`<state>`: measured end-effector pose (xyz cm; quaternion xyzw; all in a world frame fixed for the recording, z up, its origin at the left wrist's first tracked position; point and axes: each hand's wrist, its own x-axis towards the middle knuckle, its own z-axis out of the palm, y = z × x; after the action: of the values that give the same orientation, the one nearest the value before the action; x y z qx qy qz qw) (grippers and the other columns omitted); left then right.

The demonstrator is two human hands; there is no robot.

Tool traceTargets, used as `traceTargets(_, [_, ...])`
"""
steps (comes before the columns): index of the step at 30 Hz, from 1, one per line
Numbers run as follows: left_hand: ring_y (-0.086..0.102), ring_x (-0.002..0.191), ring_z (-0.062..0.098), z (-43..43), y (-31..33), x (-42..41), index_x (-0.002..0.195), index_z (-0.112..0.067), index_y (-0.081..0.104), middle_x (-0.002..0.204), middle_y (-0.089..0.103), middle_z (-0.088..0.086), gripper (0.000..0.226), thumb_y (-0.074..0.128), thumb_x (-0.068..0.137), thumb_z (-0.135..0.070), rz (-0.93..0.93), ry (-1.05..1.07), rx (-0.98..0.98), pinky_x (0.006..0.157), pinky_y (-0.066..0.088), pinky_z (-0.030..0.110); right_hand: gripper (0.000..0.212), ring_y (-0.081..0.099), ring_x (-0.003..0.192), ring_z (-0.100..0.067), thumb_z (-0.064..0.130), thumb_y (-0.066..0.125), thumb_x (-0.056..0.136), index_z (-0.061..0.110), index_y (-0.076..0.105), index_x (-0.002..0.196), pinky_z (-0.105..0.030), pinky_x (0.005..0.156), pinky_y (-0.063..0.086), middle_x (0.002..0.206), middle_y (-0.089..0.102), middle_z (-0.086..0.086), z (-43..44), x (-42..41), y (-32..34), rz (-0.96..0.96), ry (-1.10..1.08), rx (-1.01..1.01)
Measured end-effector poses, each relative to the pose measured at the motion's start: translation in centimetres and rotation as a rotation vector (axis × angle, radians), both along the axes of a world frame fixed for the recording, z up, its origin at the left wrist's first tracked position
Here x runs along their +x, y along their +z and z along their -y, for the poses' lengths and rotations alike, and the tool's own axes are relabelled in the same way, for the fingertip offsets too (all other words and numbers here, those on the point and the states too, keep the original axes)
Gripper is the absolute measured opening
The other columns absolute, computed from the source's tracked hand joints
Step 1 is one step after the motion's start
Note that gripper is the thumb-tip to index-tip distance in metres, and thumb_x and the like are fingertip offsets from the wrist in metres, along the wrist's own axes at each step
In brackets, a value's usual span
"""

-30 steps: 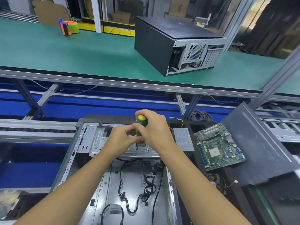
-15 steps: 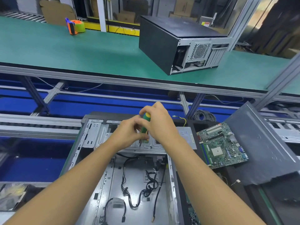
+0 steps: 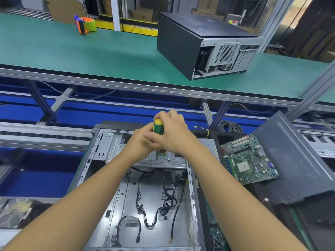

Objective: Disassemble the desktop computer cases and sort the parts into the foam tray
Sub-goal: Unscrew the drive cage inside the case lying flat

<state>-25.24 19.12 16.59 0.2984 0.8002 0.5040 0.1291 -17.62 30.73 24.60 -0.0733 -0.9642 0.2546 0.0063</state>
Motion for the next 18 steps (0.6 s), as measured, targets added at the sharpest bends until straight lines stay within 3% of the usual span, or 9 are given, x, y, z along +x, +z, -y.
traceTargets(2, [0.053, 0.061, -0.001, -0.6, -0.1, 0.3, 0.086, -0.046, 0.05, 0.074, 0.063, -0.02, 0.039, 0.07, 0.052, -0.05, -0.059, -0.041, -0.006, 0.053, 0.04, 0.01, 0.045, 0.045, 0.101, -0.022, 0.059, 0.063, 0.089, 0.021, 0.056, 0.112, -0.035, 0.08, 0.04, 0.107, 0.042, -0.001, 0.4, -0.2, -0.3, -0.069, -0.085, 0.09])
traceTargets(5, [0.052, 0.063, 0.004, -0.8, 0.0, 0.3, 0.081, -0.045, 0.05, 0.073, 0.062, -0.02, 0.036, 0.072, 0.054, -0.05, -0.103, -0.067, -0.025, 0.054, 0.04, 0.016, 0.034, 0.052, 0.097, -0.025, 0.042, 0.064, 0.094, 0.017, 0.059, 0.115, -0.031, 0.075, 0.036, 0.108, 0.046, -0.003, 0.5, -0.3, -0.1, -0.082, -0.123, 0.084])
traceTargets(8, [0.069, 0.083, 0.014, 0.3, -0.3, -0.4, 0.088, -0.037, 0.061, 0.086, 0.069, -0.012, 0.026, 0.082, 0.074, -0.029, 0.079, -0.156, 0.055, 0.079, 0.055, 0.034, 0.037, 0.05, 0.112, -0.023, 0.018, 0.062, 0.096, 0.019, 0.052, 0.132, -0.029, 0.08, 0.037, 0.122, 0.051, -0.002, -0.2, -0.2, 0.5, -0.051, -0.07, 0.001])
traceTargets(10, [0.072, 0.094, 0.012, 1.0, -0.5, -0.7, 0.091, -0.036, 0.068, 0.094, 0.074, -0.011, 0.025, 0.078, 0.085, -0.014, 0.109, -0.198, 0.063, 0.086, 0.054, 0.029, 0.04, 0.049, 0.111, -0.022, 0.005, 0.055, 0.094, 0.022, 0.051, 0.129, -0.029, 0.078, 0.039, 0.121, 0.056, 0.001, -0.4, 0.0, 0.9, -0.004, 0.022, -0.054])
traceTargets(13, [0.07, 0.083, 0.002, 1.1, -0.3, -0.5, 0.082, -0.039, 0.07, 0.085, 0.075, -0.014, 0.029, 0.084, 0.076, -0.014, 0.071, -0.151, 0.053, 0.075, 0.05, 0.013, 0.051, 0.05, 0.092, -0.014, -0.006, 0.049, 0.085, 0.03, 0.048, 0.12, -0.025, 0.064, 0.037, 0.12, 0.053, 0.002, -0.5, 0.0, 1.4, 0.081, 0.125, -0.173])
traceTargets(15, [0.065, 0.068, 0.0, 0.8, -0.3, -0.4, 0.077, -0.032, 0.067, 0.074, 0.072, -0.015, 0.025, 0.086, 0.063, -0.023, 0.06, -0.111, 0.058, 0.064, 0.047, 0.012, 0.046, 0.048, 0.098, -0.014, 0.002, 0.054, 0.086, 0.029, 0.046, 0.121, -0.026, 0.067, 0.037, 0.122, 0.044, 0.0, -0.4, -0.1, 1.4, 0.12, 0.124, -0.199])
traceTargets(17, [0.059, 0.064, 0.013, 0.3, -0.3, -0.3, 0.078, -0.021, 0.06, 0.072, 0.069, -0.006, 0.035, 0.085, 0.056, -0.033, 0.047, -0.069, 0.043, 0.061, 0.05, 0.028, 0.033, 0.04, 0.112, -0.022, 0.031, 0.061, 0.091, 0.024, 0.046, 0.12, -0.033, 0.077, 0.036, 0.119, 0.039, -0.001, -0.2, -0.3, 1.3, 0.103, 0.034, -0.059])
traceTargets(18, [0.059, 0.068, 0.022, 0.0, -0.3, -0.2, 0.082, -0.018, 0.058, 0.075, 0.068, -0.001, 0.041, 0.086, 0.057, -0.034, 0.045, -0.065, 0.026, 0.064, 0.053, 0.038, 0.039, 0.039, 0.111, -0.024, 0.048, 0.059, 0.091, 0.021, 0.046, 0.117, -0.036, 0.078, 0.036, 0.116, 0.039, -0.001, -0.1, -0.4, 1.2, 0.085, -0.032, 0.025])
